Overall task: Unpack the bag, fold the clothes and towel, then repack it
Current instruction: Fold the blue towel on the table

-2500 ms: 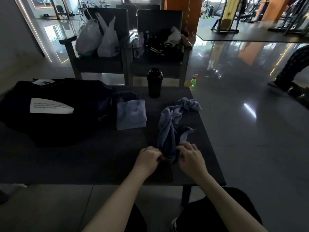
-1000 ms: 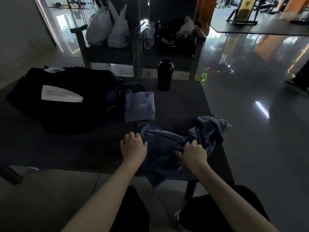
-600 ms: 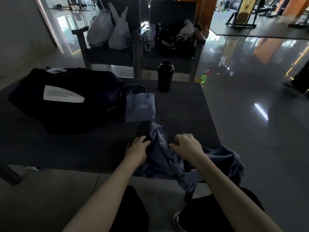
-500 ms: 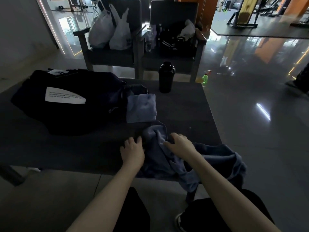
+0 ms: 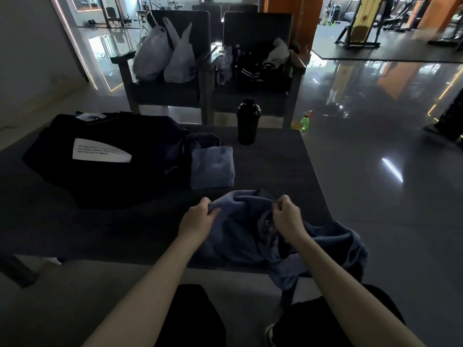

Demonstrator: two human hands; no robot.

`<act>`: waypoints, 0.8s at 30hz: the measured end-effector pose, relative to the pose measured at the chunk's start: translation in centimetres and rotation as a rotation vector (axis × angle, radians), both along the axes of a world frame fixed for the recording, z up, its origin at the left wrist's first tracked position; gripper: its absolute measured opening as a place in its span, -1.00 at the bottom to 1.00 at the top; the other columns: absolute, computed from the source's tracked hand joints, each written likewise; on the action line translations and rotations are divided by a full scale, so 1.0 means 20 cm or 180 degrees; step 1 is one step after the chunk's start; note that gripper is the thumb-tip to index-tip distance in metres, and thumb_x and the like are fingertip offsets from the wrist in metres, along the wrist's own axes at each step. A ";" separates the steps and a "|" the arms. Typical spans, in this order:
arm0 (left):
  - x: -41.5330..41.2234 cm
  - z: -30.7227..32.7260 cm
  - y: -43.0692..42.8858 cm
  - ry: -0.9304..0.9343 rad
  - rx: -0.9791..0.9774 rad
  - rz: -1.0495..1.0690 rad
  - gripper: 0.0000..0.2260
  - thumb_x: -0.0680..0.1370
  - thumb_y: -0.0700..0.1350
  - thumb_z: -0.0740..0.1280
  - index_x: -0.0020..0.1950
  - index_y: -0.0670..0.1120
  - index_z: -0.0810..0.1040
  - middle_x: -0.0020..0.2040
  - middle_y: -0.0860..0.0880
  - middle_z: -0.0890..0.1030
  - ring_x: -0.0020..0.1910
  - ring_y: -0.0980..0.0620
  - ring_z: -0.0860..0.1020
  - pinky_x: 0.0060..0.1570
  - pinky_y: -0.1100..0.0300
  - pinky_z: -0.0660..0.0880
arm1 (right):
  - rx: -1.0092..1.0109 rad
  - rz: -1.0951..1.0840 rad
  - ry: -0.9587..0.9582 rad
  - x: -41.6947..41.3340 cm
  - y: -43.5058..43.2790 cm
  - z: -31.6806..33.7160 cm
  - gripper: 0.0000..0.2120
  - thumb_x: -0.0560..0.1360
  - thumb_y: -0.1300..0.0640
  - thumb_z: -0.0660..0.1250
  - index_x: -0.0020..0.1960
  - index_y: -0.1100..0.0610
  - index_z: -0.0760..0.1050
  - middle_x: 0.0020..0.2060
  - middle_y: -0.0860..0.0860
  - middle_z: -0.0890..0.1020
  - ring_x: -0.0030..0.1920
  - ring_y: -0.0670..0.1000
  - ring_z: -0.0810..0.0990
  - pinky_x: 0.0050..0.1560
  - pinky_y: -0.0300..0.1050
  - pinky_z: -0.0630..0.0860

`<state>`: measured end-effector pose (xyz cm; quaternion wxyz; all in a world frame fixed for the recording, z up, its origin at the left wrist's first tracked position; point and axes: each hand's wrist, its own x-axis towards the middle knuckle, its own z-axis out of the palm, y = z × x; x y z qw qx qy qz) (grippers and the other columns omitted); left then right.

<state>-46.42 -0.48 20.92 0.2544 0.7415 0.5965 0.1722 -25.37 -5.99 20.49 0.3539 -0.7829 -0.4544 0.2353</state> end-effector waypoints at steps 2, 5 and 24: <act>-0.01 0.06 0.07 0.0059 -0.0257 -0.0368 -0.74 0.49 0.11 0.37 -0.08 -0.07 0.47 -0.16 -0.04 0.58 -0.17 -0.03 0.56 -0.14 0.06 0.51 | 0.0237 -0.0234 0.0002 0.11 -0.03 0.05 -0.86 0.60 0.20 0.15 -0.12 0.22 0.32 -0.31 0.05 0.48 -0.26 0.11 0.47 -0.30 -0.10 0.28; 0.02 0.19 0.17 0.0469 -0.0123 -0.0730 -0.78 0.42 0.04 0.46 -0.09 -0.05 0.53 -0.17 0.01 0.59 -0.15 0.01 0.57 -0.10 0.05 0.54 | 0.0533 -0.0496 -0.0149 0.27 -0.04 0.12 -0.89 0.58 0.24 0.16 -0.11 0.23 0.33 -0.31 0.05 0.46 -0.25 0.10 0.44 -0.24 -0.10 0.28; 0.93 0.09 0.82 0.1131 0.1716 -0.0356 -0.64 0.55 -0.10 0.26 0.32 -0.11 0.31 0.30 -0.10 0.33 0.27 -0.09 0.33 0.24 0.05 0.29 | -0.0464 -0.0090 -0.0355 0.83 0.58 -0.13 -0.50 0.48 0.06 0.32 0.40 0.10 0.35 0.29 0.06 0.50 0.31 0.11 0.43 0.26 0.02 0.42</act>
